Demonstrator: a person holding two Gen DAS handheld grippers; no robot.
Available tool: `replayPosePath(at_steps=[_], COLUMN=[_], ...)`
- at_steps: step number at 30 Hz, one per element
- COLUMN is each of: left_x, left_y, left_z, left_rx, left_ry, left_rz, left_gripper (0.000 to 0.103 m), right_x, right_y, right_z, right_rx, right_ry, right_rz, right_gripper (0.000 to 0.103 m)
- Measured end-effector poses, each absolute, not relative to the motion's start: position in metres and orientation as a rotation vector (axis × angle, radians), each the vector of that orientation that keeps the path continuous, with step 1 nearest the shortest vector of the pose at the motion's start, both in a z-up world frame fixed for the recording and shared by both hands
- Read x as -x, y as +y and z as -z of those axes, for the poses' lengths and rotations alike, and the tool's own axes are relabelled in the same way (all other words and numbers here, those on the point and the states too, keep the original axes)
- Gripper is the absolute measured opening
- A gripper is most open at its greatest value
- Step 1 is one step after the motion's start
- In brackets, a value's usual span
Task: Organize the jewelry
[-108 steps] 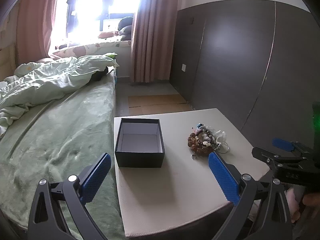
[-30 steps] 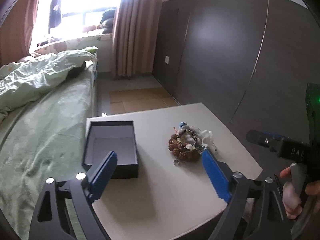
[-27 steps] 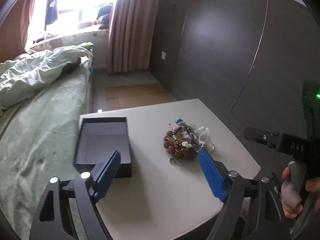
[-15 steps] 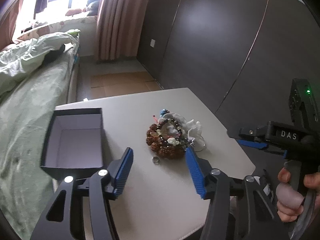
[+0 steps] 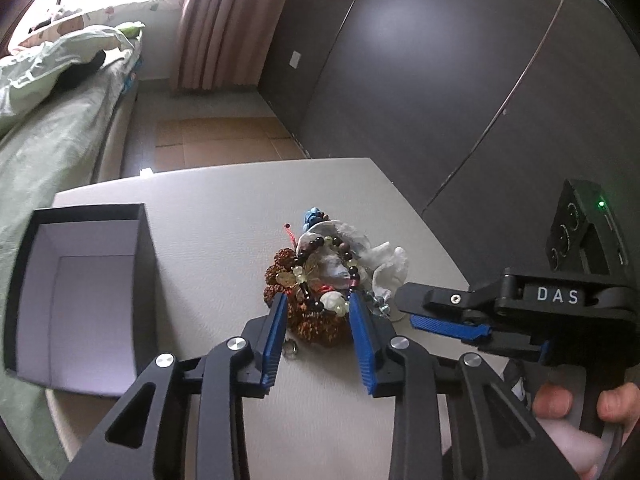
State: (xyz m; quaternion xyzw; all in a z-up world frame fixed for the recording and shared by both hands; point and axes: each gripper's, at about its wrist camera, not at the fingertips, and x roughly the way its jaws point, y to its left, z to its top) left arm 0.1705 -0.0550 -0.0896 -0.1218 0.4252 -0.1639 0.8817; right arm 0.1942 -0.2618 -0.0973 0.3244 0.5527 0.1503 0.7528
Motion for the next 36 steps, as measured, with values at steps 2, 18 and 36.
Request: replayPosePath(at_steps=[2, 18, 36], left_x=[-0.177, -0.202, -0.185], left_y=[-0.055, -0.066, -0.054], left_z=[0.094, 0.116, 0.099], left_rx=[0.261, 0.265, 0.205], left_ry=[0.897, 0.95, 0.927], left_rz=[0.347, 0.362, 0.325], left_gripper=[0.026, 0.027, 0.0], right_x=[-0.199, -0.197, -0.183], right_y=[-0.262, -0.274, -0.279], right_z=[0.105, 0.11, 0.072], right_rx=[-0.734, -0.821, -0.787], right_ry=[1.224, 1.216, 1.107], right_rz=[-0.31, -0.287, -0.353], right_gripper=[0.033, 0.01, 0.009])
